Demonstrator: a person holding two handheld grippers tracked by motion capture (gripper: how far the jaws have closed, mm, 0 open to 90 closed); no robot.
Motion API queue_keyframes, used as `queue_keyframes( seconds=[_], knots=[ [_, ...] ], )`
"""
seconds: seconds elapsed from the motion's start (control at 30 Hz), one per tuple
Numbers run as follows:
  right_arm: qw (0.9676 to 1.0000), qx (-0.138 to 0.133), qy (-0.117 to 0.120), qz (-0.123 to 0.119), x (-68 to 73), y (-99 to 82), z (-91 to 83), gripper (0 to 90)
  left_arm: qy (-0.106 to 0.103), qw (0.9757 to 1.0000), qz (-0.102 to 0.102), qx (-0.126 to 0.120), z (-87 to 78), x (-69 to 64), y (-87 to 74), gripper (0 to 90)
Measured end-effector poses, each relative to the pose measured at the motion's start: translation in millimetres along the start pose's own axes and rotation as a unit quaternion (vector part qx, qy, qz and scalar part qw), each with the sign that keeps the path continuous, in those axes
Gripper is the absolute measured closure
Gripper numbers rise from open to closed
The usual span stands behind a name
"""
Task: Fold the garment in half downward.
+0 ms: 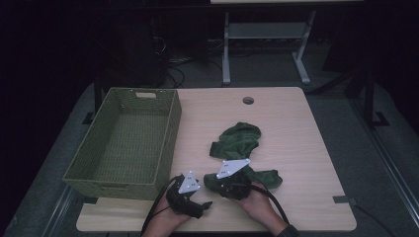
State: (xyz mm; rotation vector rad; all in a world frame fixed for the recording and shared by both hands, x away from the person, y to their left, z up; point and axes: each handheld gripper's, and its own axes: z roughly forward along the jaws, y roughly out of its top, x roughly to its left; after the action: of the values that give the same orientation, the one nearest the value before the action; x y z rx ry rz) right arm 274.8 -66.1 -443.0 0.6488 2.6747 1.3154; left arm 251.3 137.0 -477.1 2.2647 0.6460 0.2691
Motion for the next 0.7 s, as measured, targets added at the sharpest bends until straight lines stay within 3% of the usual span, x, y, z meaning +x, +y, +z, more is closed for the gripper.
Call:
queue_keyframes(
  seconds=[0.17, 0.3, 0.53, 0.7],
  knots=[
    [0.9994, -0.028, 0.000, 0.020, -7.8, -1.4, -18.0, 87.0, -0.001, 1.0000, 0.000, -0.001, 0.1, -0.1, -0.1, 13.1],
    [0.9974, -0.060, -0.006, 0.038, -18.0, -7.4, -44.2, 86.9, -0.001, 1.0000, 0.001, 0.000, 0.7, 0.8, 0.7, 13.2],
    [0.9948, -0.072, -0.044, 0.057, -38.9, -17.9, -66.3, 86.7, 0.001, 1.0000, 0.007, 0.000, 1.1, 1.7, 1.4, 13.2],
    [0.9935, -0.065, -0.054, 0.077, -50.6, -25.6, -67.9, 85.5, 0.000, 1.0000, 0.005, 0.000, 1.2, 1.4, 1.4, 13.2]
  ],
)
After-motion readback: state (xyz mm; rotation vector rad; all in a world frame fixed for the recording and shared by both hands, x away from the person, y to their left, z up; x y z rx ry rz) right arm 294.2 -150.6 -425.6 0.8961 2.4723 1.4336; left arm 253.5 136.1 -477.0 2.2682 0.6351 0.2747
